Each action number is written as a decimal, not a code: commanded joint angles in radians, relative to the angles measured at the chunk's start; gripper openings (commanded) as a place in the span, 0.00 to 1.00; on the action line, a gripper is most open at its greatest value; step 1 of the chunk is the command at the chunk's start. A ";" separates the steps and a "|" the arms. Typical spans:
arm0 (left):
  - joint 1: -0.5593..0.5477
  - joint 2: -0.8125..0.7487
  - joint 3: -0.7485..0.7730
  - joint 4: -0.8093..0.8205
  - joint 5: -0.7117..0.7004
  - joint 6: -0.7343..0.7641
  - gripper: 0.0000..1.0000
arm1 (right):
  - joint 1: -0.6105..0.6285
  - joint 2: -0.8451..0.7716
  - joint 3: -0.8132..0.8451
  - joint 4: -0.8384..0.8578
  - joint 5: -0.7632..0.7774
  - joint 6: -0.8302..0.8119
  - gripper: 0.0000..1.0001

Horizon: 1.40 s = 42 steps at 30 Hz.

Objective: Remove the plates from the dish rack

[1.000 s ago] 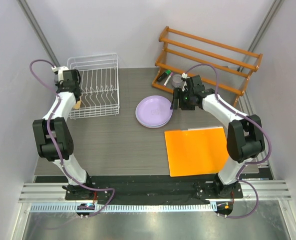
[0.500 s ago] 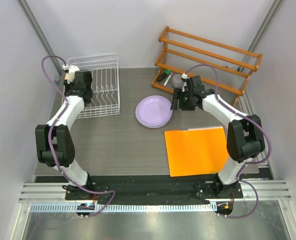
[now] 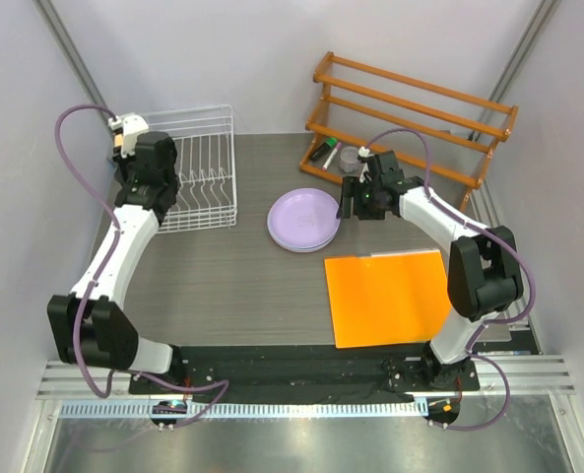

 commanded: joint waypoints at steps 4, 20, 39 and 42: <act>-0.001 -0.165 0.035 -0.102 0.156 -0.142 0.00 | -0.002 -0.127 0.007 0.041 -0.018 0.016 0.70; -0.029 -0.191 -0.037 -0.097 0.776 -0.409 0.00 | 0.051 -0.177 -0.004 0.175 -0.209 0.070 0.71; -0.217 -0.064 -0.092 -0.013 0.992 -0.524 0.00 | 0.121 -0.076 -0.021 0.402 -0.365 0.184 0.71; -0.237 -0.061 -0.098 -0.010 1.010 -0.535 0.00 | 0.123 -0.040 -0.013 0.402 -0.352 0.180 0.71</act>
